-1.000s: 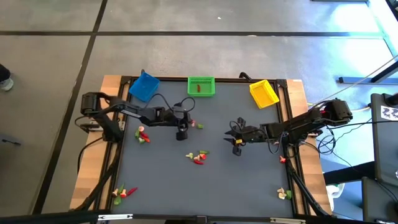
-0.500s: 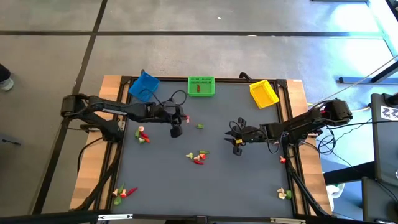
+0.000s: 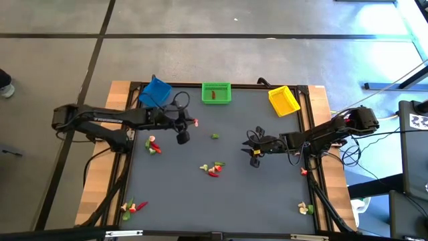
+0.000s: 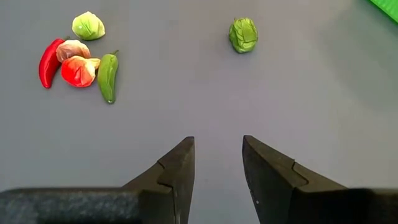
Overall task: Sort produce into baskets
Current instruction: Put the red mushroom into the blue bin
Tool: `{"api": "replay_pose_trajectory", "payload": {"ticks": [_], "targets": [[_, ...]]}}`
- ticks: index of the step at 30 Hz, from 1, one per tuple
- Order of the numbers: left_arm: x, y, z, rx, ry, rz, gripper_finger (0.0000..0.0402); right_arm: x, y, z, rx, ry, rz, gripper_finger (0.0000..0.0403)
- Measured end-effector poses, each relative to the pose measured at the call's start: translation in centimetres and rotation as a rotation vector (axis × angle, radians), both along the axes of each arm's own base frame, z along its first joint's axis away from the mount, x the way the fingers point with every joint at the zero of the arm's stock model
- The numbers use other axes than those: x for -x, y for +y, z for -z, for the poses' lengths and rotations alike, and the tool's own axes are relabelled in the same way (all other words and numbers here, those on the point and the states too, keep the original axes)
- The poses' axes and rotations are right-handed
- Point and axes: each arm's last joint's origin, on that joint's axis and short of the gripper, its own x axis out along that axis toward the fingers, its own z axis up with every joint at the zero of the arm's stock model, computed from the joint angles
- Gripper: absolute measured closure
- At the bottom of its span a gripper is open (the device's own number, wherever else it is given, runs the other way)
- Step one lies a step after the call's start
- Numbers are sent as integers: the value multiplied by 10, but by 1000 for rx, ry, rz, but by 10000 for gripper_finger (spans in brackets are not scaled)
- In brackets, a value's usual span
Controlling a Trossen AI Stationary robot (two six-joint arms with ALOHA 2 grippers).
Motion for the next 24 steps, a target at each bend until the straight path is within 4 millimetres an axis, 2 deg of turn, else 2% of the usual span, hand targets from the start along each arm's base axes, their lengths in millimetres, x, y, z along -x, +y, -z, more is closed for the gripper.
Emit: {"api": "replay_pose_trajectory", "payload": {"ticks": [10,24], "targets": [[13,10,-5,-104,40,-199,366,0,0,0,-35,-2,27,267],[35,62,-4,-88,60,-467,366,0,0,0,-35,-2,26,267]]}}
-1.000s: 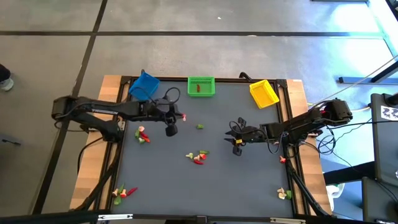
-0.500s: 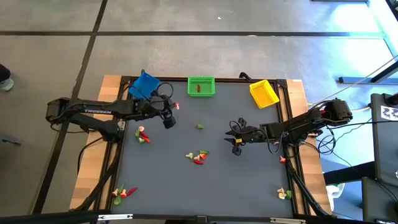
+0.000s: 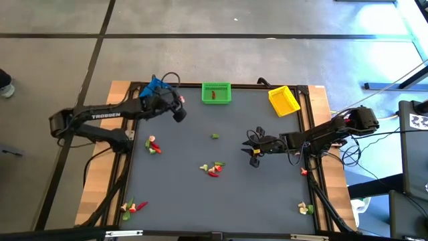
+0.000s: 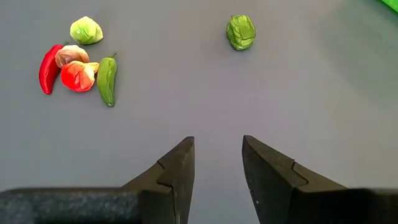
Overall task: Sort produce into baskets
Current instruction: Put the red mushroom into the blue bin
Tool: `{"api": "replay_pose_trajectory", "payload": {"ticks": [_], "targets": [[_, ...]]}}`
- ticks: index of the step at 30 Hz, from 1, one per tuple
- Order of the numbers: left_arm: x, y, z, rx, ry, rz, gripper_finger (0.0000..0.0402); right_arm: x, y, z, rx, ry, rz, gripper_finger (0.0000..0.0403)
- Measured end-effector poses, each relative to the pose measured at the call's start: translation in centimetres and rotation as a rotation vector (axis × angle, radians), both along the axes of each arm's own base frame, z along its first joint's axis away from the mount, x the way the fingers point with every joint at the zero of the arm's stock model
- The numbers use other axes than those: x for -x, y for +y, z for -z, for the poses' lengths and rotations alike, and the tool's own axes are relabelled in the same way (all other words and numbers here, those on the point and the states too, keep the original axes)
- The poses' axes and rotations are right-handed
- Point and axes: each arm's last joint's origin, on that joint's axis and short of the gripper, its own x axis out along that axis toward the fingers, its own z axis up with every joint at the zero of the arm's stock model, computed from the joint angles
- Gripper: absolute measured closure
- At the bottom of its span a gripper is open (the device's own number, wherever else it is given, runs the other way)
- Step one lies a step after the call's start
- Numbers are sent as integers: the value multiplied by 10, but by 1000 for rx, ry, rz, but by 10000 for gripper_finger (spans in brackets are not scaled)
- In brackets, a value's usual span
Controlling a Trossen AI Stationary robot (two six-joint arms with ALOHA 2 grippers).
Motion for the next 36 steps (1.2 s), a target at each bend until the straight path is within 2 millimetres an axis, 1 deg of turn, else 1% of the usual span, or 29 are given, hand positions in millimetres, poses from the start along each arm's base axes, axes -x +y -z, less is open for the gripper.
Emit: {"api": "replay_pose_trajectory", "payload": {"ticks": [3,7,16,27,32,36], "targets": [[9,11,2,8,35,-54,366,0,0,0,0,0,0,267],[20,24,5,2,120,-84,366,0,0,0,0,0,0,267],[43,48,7,23,134,-232,366,0,0,0,3,0,2,267],[65,59,24,67,147,-356,366,0,0,0,11,-1,11,267],[73,60,32,88,163,-389,366,0,0,0,11,-1,11,267],[76,61,33,94,168,-403,363,0,0,0,11,-1,11,267]]}}
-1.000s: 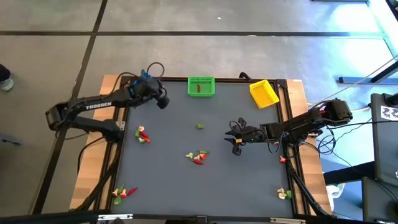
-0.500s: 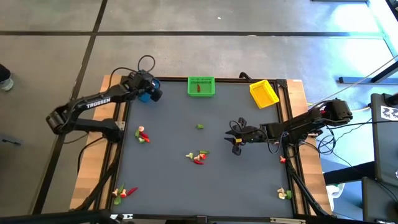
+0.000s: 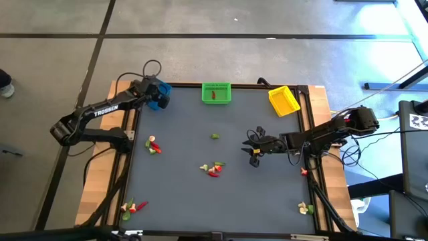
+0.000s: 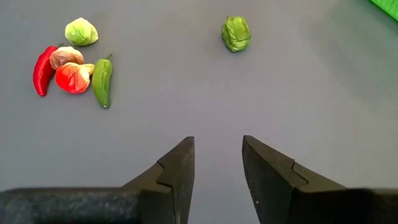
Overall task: Sort produce into baskets
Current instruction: Put the red mushroom into the blue bin, then put the green chili pepper into the yellow bin
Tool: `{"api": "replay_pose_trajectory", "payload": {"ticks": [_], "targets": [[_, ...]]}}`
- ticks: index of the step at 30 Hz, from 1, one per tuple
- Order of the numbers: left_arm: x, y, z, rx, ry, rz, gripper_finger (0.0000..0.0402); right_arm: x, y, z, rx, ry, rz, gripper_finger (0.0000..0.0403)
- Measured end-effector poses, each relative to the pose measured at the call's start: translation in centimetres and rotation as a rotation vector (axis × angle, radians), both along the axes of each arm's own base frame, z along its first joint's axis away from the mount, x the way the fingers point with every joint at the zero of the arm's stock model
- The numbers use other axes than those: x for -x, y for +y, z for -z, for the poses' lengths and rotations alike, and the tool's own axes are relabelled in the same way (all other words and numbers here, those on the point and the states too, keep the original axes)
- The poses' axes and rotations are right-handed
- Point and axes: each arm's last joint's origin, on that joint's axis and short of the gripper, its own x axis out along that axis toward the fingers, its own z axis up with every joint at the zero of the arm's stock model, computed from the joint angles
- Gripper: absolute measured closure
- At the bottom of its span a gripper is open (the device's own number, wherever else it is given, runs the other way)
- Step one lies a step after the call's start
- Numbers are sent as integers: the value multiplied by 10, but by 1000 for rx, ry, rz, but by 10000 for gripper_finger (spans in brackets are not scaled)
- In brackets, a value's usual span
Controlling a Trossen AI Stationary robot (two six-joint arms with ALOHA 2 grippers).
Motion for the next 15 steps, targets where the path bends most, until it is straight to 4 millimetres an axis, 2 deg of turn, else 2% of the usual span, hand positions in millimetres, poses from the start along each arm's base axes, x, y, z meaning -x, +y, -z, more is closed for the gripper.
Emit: {"api": "replay_pose_trajectory", "payload": {"ticks": [10,15], "targets": [[0,0,0,4,-36,-27,277,0,0,0,2,0,-2,267],[0,0,0,6,-54,-43,253,0,0,0,2,0,-2,267]]}}
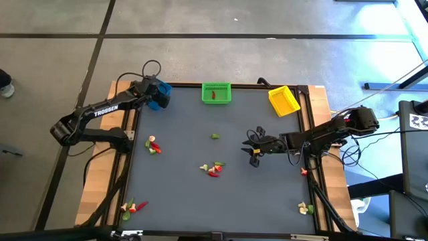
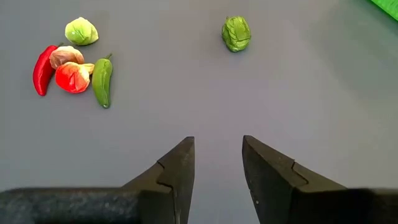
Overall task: Sort produce into baskets
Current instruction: Put the green chili pepper into the yellow bin
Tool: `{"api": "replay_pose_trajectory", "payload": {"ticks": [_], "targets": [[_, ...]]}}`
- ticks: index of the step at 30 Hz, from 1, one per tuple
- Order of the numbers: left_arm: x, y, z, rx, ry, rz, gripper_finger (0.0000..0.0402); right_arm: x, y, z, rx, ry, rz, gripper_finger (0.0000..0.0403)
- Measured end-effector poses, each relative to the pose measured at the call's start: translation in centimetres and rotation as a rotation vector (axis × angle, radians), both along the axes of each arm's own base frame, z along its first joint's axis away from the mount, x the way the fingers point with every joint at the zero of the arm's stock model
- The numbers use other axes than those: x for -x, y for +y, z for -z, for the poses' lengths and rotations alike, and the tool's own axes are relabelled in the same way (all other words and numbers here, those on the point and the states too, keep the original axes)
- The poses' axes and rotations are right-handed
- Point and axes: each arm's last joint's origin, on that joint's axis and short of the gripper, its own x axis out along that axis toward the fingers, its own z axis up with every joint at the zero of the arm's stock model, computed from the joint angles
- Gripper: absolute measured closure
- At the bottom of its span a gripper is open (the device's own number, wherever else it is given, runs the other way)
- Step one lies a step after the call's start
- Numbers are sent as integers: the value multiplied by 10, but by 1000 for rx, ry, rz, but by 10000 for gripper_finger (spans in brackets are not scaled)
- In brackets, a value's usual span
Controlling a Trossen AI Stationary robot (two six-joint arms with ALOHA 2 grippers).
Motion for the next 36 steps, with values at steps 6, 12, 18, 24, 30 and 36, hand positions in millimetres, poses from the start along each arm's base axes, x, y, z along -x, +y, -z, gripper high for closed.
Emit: {"api": "replay_pose_trajectory", "payload": {"ticks": [6,12,18,24,30,36], "targets": [[-4,-3,0,2,-4,16,245,0,0,0,0,0,0,267],[-17,-9,-8,28,-51,123,245,0,0,0,0,0,0,267],[-37,-21,-12,74,-185,294,246,0,0,0,0,-1,0,267],[-57,-37,-19,44,-291,391,247,0,0,0,0,-3,0,267],[-75,-53,-27,-9,-364,503,247,0,0,0,0,-3,0,267],[-91,-72,-31,-33,-417,606,247,0,0,0,0,-3,0,267]]}}
